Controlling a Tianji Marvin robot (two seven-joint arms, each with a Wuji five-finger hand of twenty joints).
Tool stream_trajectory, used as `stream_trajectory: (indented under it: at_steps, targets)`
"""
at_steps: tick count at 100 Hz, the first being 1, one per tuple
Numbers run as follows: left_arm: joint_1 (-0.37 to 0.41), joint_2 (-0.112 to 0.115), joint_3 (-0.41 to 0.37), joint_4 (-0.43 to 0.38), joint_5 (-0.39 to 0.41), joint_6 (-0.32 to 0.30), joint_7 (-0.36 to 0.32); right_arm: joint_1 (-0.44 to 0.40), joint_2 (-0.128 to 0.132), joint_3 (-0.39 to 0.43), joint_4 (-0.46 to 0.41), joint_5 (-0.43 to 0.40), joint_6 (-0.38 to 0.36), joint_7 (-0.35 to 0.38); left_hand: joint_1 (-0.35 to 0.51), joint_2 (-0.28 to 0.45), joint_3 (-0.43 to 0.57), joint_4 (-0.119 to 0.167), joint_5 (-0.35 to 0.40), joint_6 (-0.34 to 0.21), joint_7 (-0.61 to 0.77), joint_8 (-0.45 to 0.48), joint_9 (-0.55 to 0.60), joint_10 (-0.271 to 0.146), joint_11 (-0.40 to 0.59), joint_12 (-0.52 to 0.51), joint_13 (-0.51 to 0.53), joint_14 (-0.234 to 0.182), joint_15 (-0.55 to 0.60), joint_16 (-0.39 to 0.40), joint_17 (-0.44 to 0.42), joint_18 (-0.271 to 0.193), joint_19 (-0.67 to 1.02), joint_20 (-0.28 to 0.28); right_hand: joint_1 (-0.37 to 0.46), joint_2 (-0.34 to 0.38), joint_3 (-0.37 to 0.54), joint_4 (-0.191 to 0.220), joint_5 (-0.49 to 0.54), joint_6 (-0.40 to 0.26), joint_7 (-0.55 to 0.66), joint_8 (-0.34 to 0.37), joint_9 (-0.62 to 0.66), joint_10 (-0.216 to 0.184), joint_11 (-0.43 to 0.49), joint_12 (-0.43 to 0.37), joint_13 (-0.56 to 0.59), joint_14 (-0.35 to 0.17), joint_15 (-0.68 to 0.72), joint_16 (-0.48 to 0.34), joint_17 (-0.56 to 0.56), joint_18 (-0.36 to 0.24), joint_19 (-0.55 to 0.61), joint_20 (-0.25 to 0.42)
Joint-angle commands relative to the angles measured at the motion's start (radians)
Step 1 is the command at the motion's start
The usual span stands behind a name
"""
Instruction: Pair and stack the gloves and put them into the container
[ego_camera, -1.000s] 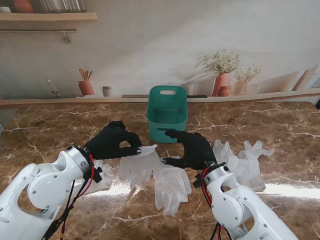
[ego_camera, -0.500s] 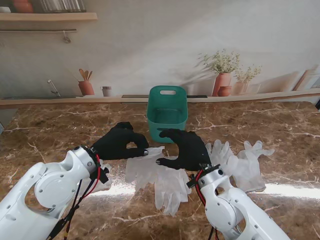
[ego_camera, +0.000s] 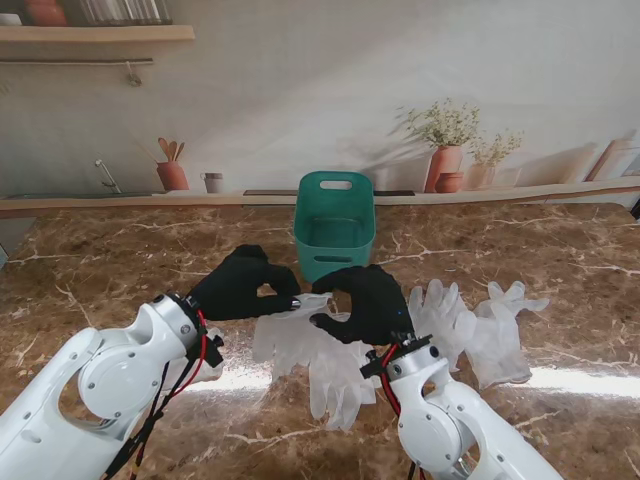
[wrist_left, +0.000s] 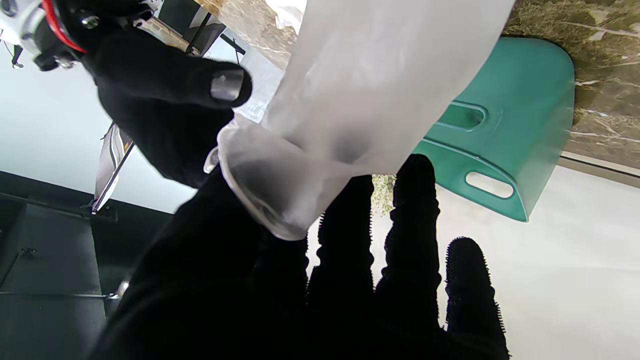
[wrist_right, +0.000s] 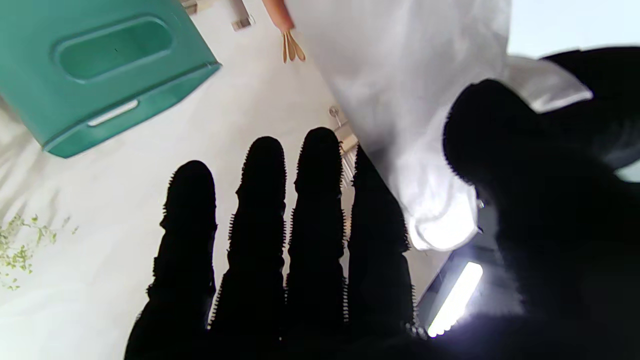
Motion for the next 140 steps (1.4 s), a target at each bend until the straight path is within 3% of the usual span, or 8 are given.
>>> stream_trajectory:
  at_steps: [1,33,64,81,108,129,132,140]
  targets:
    - [0.006,-0.005,0.010,0.009,0.005,0.016,0.003,-0.006,-0.014,-0.010,0.014,-0.011,-0.010,-0.022,0.009,0.010,0.043,0.012,-0.006,0.009,0.031,-0.021,0.039,0.005,0.022,0.011,0.041,0.025,0.036,0.014,-0.008,0.019,0.053,-0.027,-0.043,-0.039,0.053,-0.037,-0.002,-0.009,-0.020,0.012,0.016,-0.033,0.011,0.020,0.025,-0.028,0.015,0.018,0.011,-0.001,0.032,0.024]
    - [0.001,-0.008,0.018,0.016,-0.031,0.035,0.005,0.009,-0.018,-0.030,0.033,-0.046,-0.043,-0.089,0.009,0.006,0.048,0.010,0.001,0.028,0.032,-0.031,0.049,0.014,0.026,0.012,0.048,0.033,0.045,0.018,-0.009,0.027,0.068,-0.031,0.110,-0.023,0.053,-0.167,0.061,-0.130,0.347,-0.316,0.189,-0.050,0.035,0.118,0.141,-0.040,0.095,0.054,0.073,-0.002,0.148,0.053]
    - [-0.007,-0.011,0.021,0.035,-0.086,0.032,0.003,0.005,-0.016,-0.019,0.016,-0.042,-0.056,-0.068,0.021,0.030,-0.004,0.024,-0.048,-0.005,0.033,-0.088,-0.022,-0.002,0.014,0.008,0.016,0.012,0.018,-0.002,-0.011,0.031,0.040,-0.066,0.076,0.084,0.168,-0.138,0.091,-0.109,0.361,0.009,0.301,-0.009,0.082,0.191,0.263,-0.024,0.231,0.105,0.175,0.019,0.320,0.110]
    - [0.002,-0.016,0.007,0.061,-0.191,0.017,0.001,-0.007,-0.022,-0.007,-0.003,-0.015,-0.035,-0.066,-0.239,0.107,-0.129,0.110,-0.094,0.094,-0.380,-0.388,-0.232,0.011,-0.126,-0.100,-0.118,0.000,-0.143,-0.122,-0.022,0.054,-0.152,-0.144,0.074,0.078,0.185,-0.143,0.089,-0.090,0.361,0.042,0.332,-0.001,0.090,0.202,0.294,-0.018,0.259,0.116,0.202,0.025,0.351,0.113]
    - [0.012,-0.003,-0.021,0.108,-0.182,-0.059,-0.040,-0.031,-0.028,0.020,-0.041,0.034,-0.015,-0.043,-0.234,-0.053,-0.369,0.146,-0.232,0.131,-0.620,-0.534,-0.537,-0.028,-0.220,-0.186,-0.362,-0.094,-0.326,-0.256,-0.054,0.031,-0.395,-0.060,0.075,0.078,0.186,-0.147,0.090,-0.084,0.356,0.050,0.341,0.002,0.093,0.208,0.302,-0.017,0.270,0.121,0.207,0.026,0.359,0.107]
    - [0.014,-0.002,-0.008,0.141,-0.180,-0.073,-0.040,-0.042,-0.029,0.032,-0.059,0.052,-0.014,-0.031,-0.178,-0.167,-0.346,0.141,-0.218,0.122,-0.624,-0.556,-0.554,-0.032,-0.213,-0.196,-0.385,-0.090,-0.340,-0.272,-0.042,0.016,-0.444,-0.059,0.075,0.077,0.187,-0.147,0.090,-0.080,0.354,0.053,0.345,0.003,0.096,0.213,0.301,-0.016,0.281,0.125,0.206,0.027,0.367,0.104]
    - [0.012,-0.002,-0.004,0.146,-0.179,-0.076,-0.036,-0.043,-0.029,0.033,-0.060,0.056,-0.015,-0.028,-0.303,-0.248,-0.030,0.096,-0.212,0.106,-0.602,-0.556,-0.553,-0.033,-0.212,-0.196,-0.386,-0.091,-0.339,-0.273,-0.036,0.014,-0.459,-0.072,0.075,0.077,0.187,-0.147,0.091,-0.079,0.355,0.053,0.346,0.004,0.097,0.214,0.303,-0.016,0.282,0.126,0.206,0.027,0.367,0.103]
    - [0.008,-0.005,0.009,0.156,-0.175,-0.077,-0.023,-0.047,-0.031,0.034,-0.066,0.067,-0.017,-0.025,-0.321,-0.280,0.124,0.078,-0.189,0.069,-0.559,-0.535,-0.556,-0.019,-0.205,-0.201,-0.387,-0.088,-0.333,-0.270,-0.032,0.010,-0.469,-0.086,0.075,0.077,0.186,-0.147,0.091,-0.078,0.354,0.053,0.346,0.003,0.097,0.215,0.302,-0.015,0.283,0.126,0.205,0.027,0.368,0.102]
